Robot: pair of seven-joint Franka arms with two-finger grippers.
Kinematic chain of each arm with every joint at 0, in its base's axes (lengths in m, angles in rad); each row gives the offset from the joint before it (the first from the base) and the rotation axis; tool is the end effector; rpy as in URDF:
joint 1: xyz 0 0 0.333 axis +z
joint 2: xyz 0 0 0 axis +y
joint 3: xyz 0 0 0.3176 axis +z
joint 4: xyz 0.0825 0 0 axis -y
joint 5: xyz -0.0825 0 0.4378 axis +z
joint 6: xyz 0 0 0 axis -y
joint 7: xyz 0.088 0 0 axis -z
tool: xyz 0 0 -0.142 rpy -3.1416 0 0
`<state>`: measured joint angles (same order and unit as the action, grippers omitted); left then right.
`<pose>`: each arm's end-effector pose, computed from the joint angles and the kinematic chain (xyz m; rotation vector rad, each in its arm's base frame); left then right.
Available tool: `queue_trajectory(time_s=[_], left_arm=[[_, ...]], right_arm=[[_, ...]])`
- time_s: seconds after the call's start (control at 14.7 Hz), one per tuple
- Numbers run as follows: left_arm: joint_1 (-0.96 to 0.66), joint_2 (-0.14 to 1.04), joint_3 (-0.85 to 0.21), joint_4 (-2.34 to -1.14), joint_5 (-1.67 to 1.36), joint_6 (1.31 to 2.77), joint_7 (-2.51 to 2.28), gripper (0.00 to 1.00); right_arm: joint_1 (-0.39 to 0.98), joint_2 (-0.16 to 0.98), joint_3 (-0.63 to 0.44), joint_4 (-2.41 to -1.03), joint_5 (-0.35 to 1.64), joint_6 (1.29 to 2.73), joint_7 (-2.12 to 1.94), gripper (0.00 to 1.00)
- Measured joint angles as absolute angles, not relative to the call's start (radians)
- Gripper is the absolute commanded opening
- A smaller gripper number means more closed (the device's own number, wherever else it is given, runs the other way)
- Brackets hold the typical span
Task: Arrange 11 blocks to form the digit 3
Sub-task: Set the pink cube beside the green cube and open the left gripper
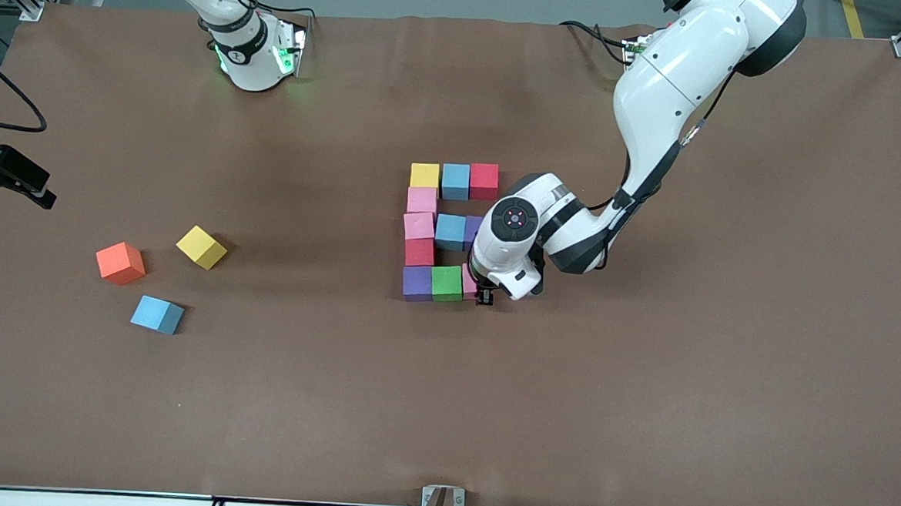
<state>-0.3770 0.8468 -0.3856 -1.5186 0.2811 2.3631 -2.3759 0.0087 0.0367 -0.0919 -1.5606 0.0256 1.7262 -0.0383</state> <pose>0.5754 -0.4926 0.1203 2.1975 2.1454 -0.1222 0.6375 -0.0490 0.5888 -3.1199 0.0733 -0.2034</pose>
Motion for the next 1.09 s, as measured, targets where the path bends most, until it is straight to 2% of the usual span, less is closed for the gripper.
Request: queue_trajectory(time_s=[0.2, 0.27, 0.34, 0.41, 0.48, 1.09], left_arm=[[-0.384, 0.847, -0.379, -1.516, 0.281, 2.363, -2.376, 0.25], [-0.391, 0.847, -0.371, -1.513, 0.281, 2.363, -2.376, 0.30], [-0.398, 0.848, -0.363, -1.510, 0.281, 2.363, -2.376, 0.48], [-0.404, 0.848, -0.357, -1.507, 0.281, 2.363, -2.376, 0.78], [-0.407, 0.848, -0.355, -1.505, 0.281, 2.363, -2.374, 1.00], [-0.413, 0.831, -0.355, -1.472, 0.290, 2.349, -2.360, 1.00]], right_arm=[[0.009, 0.037, -0.092, -1.561, 0.026, 1.726, -0.038, 1.00], [0.009, 0.037, -0.092, -1.561, 0.026, 1.726, -0.038, 1.00], [0.009, 0.038, -0.092, -1.561, 0.026, 1.725, -0.038, 1.00], [0.009, 0.038, -0.092, -1.561, 0.026, 1.725, -0.038, 1.00], [0.009, 0.038, -0.092, -1.561, 0.026, 1.725, -0.038, 1.00], [0.009, 0.038, -0.092, -1.561, 0.026, 1.725, -0.038, 1.00]])
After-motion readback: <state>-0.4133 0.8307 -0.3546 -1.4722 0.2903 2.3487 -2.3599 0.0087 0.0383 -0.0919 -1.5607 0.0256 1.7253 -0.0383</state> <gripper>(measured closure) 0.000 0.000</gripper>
